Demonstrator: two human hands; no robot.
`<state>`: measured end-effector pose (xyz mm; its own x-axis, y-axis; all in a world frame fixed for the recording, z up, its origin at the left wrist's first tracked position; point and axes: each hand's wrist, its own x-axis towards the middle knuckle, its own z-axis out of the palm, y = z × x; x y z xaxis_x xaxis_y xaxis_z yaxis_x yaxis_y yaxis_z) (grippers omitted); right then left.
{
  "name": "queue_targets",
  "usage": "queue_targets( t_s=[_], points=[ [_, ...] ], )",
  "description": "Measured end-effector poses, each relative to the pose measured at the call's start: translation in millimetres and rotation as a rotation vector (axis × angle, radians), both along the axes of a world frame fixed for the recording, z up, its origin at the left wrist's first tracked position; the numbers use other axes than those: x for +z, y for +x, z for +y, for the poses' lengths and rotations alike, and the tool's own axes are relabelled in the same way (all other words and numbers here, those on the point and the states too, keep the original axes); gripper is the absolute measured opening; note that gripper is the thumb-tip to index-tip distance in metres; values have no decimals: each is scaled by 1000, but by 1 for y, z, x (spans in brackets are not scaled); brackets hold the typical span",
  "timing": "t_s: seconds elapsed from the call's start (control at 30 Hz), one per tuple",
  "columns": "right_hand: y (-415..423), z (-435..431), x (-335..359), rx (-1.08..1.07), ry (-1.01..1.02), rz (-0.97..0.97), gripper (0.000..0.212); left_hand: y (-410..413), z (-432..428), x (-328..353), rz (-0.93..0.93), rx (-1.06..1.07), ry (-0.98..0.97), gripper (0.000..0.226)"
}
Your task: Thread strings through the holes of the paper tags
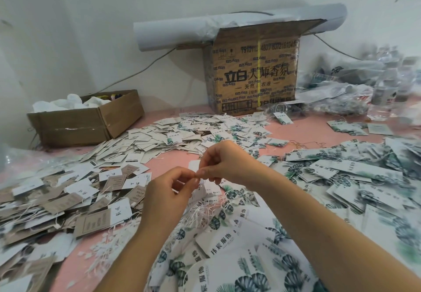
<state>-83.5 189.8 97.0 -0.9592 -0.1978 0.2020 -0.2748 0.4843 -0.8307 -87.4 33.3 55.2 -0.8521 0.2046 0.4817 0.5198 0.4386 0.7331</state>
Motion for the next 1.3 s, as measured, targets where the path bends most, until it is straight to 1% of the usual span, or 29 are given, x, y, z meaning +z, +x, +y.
queue_targets(
  t_s=[0.1,0.27,0.43,0.5,0.57,0.63,0.7,0.77,0.9,0.97,1.03,1.1,1.17,1.23,1.3],
  points=[
    [1,2,0,44,-25,-47,16,0,0,0,20,-17,6,29],
    [3,2,1,105,-93,-94,18,-5,-4,-2,-15,-13,155,18],
    [6,-4,1,158,-115,-125,21,-5,-4,-2,-31,-14,203,13],
    [7,-5,3,157,-129,-116,21,-5,-3,-2,-33,-8,214,29],
    [8,-7,3,140,-118,-83,21,-6,-2,-4,-40,0,183,43],
    [9,-10,4,121,-135,-44,21,-5,1,-8,-56,-7,99,53],
    [9,-13,4,95,-200,1,22,-6,3,-13,-50,-15,-9,64],
    [8,-14,5,74,-274,45,23,-9,3,-18,-39,-4,-53,68],
    [8,-11,9,95,-457,72,21,-14,-3,-18,-31,68,49,43],
    [7,-8,10,79,-562,91,19,-14,-5,-15,-28,91,109,39],
    [4,-6,9,11,-620,124,18,-11,-5,-12,-24,82,192,38],
    [0,-2,7,-89,-606,149,19,-7,-4,-9,-36,50,296,39],
    [-2,1,4,-162,-534,136,21,-6,-2,-5,-58,4,408,44],
    [-3,3,1,-172,-446,108,23,-6,-2,-2,-85,-35,506,49],
    [-3,0,-1,-131,-354,90,25,-6,-1,0,-127,-69,594,48]
  ],
)
